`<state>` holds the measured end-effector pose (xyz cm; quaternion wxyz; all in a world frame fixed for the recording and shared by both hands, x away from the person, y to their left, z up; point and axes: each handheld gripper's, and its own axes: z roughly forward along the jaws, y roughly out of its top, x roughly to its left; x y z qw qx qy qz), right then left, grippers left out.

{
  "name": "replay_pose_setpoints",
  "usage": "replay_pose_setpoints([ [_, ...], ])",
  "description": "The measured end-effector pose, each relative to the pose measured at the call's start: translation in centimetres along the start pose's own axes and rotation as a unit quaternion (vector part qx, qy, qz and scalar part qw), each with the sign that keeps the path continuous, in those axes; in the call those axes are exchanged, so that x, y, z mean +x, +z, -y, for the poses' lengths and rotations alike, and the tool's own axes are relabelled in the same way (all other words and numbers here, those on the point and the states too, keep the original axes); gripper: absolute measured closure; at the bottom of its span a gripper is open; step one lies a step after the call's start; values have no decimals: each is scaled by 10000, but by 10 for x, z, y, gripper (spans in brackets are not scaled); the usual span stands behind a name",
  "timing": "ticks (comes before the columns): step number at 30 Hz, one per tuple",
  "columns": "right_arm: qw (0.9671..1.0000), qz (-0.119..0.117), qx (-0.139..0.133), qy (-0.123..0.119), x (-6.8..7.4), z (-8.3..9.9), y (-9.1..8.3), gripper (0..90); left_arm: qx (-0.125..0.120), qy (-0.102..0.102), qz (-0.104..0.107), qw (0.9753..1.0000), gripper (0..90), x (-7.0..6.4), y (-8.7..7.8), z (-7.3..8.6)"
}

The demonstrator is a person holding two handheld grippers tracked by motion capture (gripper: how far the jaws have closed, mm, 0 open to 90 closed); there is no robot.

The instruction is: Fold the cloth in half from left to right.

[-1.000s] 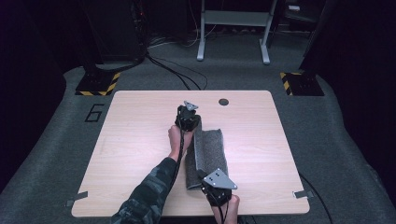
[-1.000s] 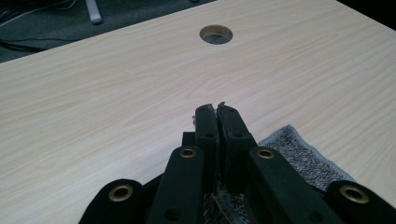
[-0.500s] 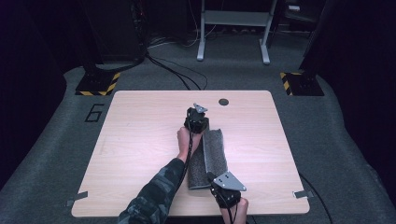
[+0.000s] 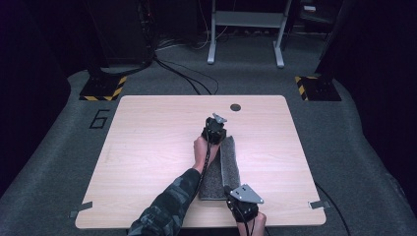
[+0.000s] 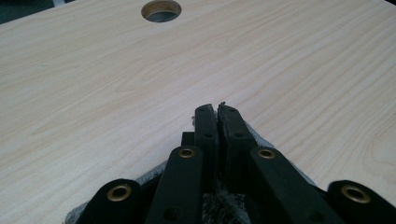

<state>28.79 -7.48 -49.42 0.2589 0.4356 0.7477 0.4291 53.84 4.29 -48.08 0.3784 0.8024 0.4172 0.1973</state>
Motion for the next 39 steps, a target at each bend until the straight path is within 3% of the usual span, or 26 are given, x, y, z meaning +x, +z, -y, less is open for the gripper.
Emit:
replay_pose_setpoints([
  [4, 9999, 77, 99, 10, -4, 3, -1, 882, -1, -5, 70, 10000, 854, 0, 4, 0],
  [6, 9998, 166, 145, 12, -5, 6, 0, 879, 45, 26, 122, 9999, 803, -1, 5, 0],
  [10, 9992, 295, 249, 42, -9, 12, 2, 862, 87, -50, 250, 9996, 545, 2, 2, 0],
  [14, 9981, 364, 480, 148, -18, 21, 3, 828, 41, -78, 181, 9998, 347, 6, -7, 4],
  [20, 9974, 430, 546, 171, -28, 25, 1, 825, 121, -39, 86, 9999, 299, 14, -30, 23],
  [23, 9971, 455, 590, 174, -33, 27, 0, 861, 287, -63, 92, 9995, 285, 19, -42, 41],
  [27, 9970, 398, 650, 144, -37, 28, -1, 885, 322, -1, 49, 9995, 269, 20, -58, 67],
  [29, 9969, 405, 670, 103, -38, 29, -1, 884, 344, 6, 64, 9994, 265, 20, -63, 72],
  [30, 9967, 368, 702, 173, -37, 29, -1, 884, 317, -18, 67, 9995, 264, 19, -67, 77],
  [33, 9965, 342, 760, 39, -38, 31, 0, 880, 349, 142, 105, 9992, 257, 14, -82, 91],
  [37, 9959, 243, 864, 128, -38, 33, 1, 871, 367, 216, 206, 9989, 246, 2, -98, 109],
  [39, 9960, 237, 862, 91, -38, 33, 1, 870, 453, 378, 241, 9980, 243, -6, -106, 118],
])
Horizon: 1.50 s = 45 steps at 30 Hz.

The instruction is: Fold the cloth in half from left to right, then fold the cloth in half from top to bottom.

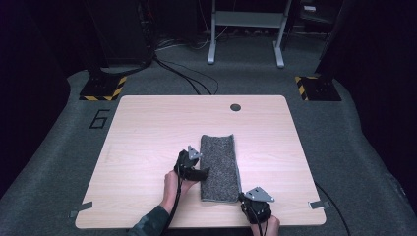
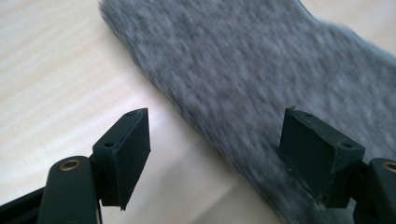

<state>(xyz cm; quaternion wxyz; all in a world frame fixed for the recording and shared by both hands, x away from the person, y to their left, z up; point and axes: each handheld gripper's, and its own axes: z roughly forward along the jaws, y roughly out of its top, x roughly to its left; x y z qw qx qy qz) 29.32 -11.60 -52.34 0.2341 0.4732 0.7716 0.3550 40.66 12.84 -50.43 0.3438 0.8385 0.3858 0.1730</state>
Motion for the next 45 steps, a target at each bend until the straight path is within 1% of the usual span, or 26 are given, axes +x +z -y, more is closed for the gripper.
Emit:
replay_pose_setpoints([
  [2, 10000, -26, 32, -20, 1, 0, 0, 870, 68, 147, -32, 9999, 239, -5, -4, 7],
  [5, 9999, -66, 54, -85, 3, 1, 1, 869, 139, 259, -122, 9995, 240, -10, -8, 18],
  [7, 9999, -77, 64, -91, 5, 1, 0, 868, 199, 225, -96, 9995, 240, -9, -10, 25],
  [9, 9998, -136, 69, -154, 5, 1, 0, 864, 193, 198, -109, 9996, 240, -8, -13, 30],
  [10, 9998, -143, 74, -138, 5, 1, 0, 860, 181, 169, -86, 9997, 240, -8, -14, 32],
  [12, 9996, -209, 114, -171, 6, 1, -1, 849, 153, 148, -133, 9997, 240, -8, -18, 37],
  [14, 9993, -329, 130, -146, 6, 1, -2, 819, 157, 120, -119, 9997, 240, -8, -22, 41],
  [16, 9992, -360, 127, -143, 6, 1, -3, 809, 123, 100, -130, 9998, 241, -8, -25, 45],
  [17, 9990, -412, 114, -120, 6, 1, -3, 784, 124, 109, -155, 9997, 241, -8, -27, 47],
  [19, 9985, -536, 68, -42, 6, 0, -5, 737, 122, 65, -124, 9998, 241, -7, -30, 50],
  [20, 9985, -555, 27, -26, 5, -2, -5, 709, 135, 71, -124, 9998, 241, -6, -31, 50],
  [22, 9981, -621, -12, 33, 3, -4, -6, 617, 120, 43, -100, 9999, 239, -5, -34, 53],
  [24, 9976, -675, -59, 116, 0, -8, -6, 523, 0, -10, -13, 10000, 225, -4, -39, 54],
  [26, 9974, -691, -108, 186, -6, -15, -3, 420, -224, -95, -12, 9997, 199, -2, -45, 53],
  [27, 9972, -711, -74, 202, -7, -17, -2, 388, -276, -109, 44, 9995, 180, 1, -47, 51],
  [28, 9973, -717, -78, 150, -11, -23, 2, 356, -278, -141, 73, 9995, 168, 3, -48, 49],
  [30, 9968, -785, 0, 122, -16, -33, 10, 264, -373, -235, 40, 9990, 154, 9, -48, 43],
  [31, 9967, -804, 11, 113, -18, -36, 13, 254, -348, -249, 40, 9991, 153, 15, -48, 39],
  [32, 9965, -823, 93, 76, -21, -43, 19, 220, -375, -280, 7, 9989, 151, 18, -47, 37],
  [34, 9964, -843, 120, 15, -27, -52, 27, 181, -348, -326, -18, 9989, 148, 26, -44, 31],
  [35, 9961, -863, 188, 7, -30, -57, 33, 160, -305, -346, 6, 9989, 145, 33, -41, 27],
  [37, 9960, -863, 199, 83, -37, -66, 42, 156, -265, -417, 8, 9988, 136, 40, -38, 21],
  [39, 9957, -898, 213, 104, -45, -76, 51, 147, -226, -405, -31, 9989, 132, 47, -35, 15],
  [40, 9958, -878, 225, 113, -47, -80, 54, 144, -198, -412, -7, 9990, 130, 52, -33, 10],
  [41, 9959, -872, 242, 85, -51, -85, 60, 136, -216, -481, 1, 9986, 130, 54, -31, 8],
  [45, 9947, -924, 362, 254, -61, -97, 73, 129, -129, -529, 32, 9985, 133, 66, -21, -4],
])
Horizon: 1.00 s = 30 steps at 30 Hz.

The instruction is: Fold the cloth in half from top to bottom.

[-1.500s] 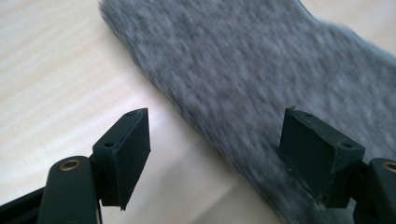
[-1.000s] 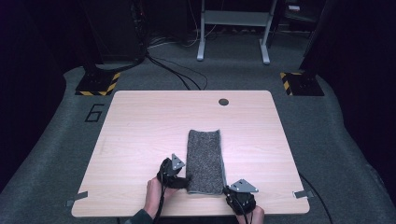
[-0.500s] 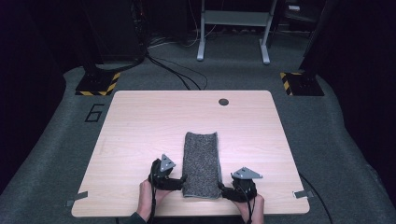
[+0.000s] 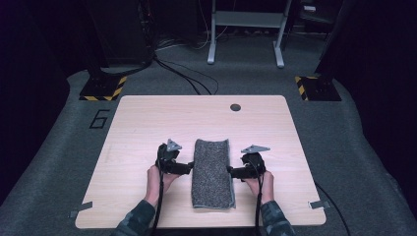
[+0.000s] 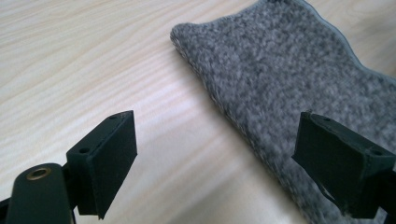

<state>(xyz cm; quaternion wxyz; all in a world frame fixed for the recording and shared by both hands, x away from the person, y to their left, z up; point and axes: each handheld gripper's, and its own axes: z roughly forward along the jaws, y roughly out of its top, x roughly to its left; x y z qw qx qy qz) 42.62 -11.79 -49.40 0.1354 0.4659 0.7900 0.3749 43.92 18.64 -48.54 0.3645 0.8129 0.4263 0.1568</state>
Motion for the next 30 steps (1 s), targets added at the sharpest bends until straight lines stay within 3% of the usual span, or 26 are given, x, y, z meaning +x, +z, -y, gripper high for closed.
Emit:
replay_pose_setpoints([
  [3, 10000, 8, 27, -19, -9, -14, 9, 129, 4, -142, 28, 9999, 137, 7, 10, -7],
  [9, 9998, 16, 200, -40, -15, -30, 23, 118, 230, -276, 80, 9993, 142, 19, 31, -19],
  [15, 9994, 92, 331, -67, -16, -47, 40, 110, 303, -435, 42, 9986, 153, 26, 49, -27],
  [17, 9995, 108, 307, 18, -17, -51, 45, 156, 308, -380, 2, 9988, 159, 27, 52, -31],
  [19, 9994, 137, 302, -42, -19, -55, 50, 237, 253, -453, -40, 9986, 163, 28, 58, -34],
  [23, 9992, 164, 376, -37, -24, -63, 62, 302, 253, -615, -102, 9977, 191, 33, 67, -39],
  [25, 9991, 234, 339, -118, -24, -65, 66, 321, 303, -534, -131, 9980, 204, 34, 72, -40],
  [30, 9989, 191, 429, 9, -28, -70, 77, 403, 272, -534, -201, 9980, 273, 33, 78, -43],
])
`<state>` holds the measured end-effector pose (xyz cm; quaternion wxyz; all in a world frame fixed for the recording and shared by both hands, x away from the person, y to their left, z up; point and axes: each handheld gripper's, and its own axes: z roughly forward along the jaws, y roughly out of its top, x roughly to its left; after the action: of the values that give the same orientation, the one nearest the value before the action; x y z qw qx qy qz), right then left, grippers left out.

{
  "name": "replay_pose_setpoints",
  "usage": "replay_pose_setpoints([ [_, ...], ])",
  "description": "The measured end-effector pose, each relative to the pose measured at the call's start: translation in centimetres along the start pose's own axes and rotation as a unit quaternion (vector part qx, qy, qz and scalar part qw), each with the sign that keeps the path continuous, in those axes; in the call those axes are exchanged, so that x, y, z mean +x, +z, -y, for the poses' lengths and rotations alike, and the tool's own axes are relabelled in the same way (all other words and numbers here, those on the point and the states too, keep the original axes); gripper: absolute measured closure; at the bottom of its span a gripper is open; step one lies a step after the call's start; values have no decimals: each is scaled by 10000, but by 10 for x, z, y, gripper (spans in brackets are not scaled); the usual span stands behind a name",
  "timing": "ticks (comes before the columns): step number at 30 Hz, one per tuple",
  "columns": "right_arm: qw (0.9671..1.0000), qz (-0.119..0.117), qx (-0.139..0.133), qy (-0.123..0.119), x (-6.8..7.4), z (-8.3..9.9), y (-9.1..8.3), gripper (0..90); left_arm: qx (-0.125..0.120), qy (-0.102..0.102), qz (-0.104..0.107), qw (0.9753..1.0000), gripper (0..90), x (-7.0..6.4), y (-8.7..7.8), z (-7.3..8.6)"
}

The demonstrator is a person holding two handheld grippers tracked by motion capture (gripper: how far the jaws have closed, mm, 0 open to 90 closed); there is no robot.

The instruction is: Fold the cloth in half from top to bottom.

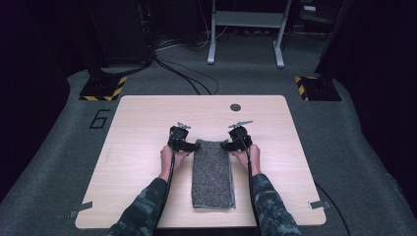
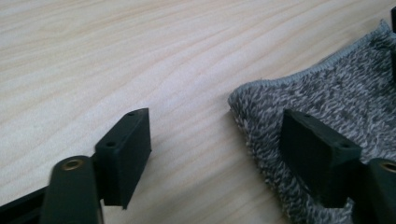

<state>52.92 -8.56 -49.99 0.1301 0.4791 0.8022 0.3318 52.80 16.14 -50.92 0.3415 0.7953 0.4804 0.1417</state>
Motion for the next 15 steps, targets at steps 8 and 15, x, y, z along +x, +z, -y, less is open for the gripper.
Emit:
replay_pose_setpoints([
  [8, 10000, 80, 2, -45, 2, 2, 12, 549, 36, 230, -57, 9997, 461, -7, 5, -2],
  [15, 9998, 44, 6, -218, 6, 2, 13, 689, 84, 404, -6, 9991, 647, -13, 6, -2],
])
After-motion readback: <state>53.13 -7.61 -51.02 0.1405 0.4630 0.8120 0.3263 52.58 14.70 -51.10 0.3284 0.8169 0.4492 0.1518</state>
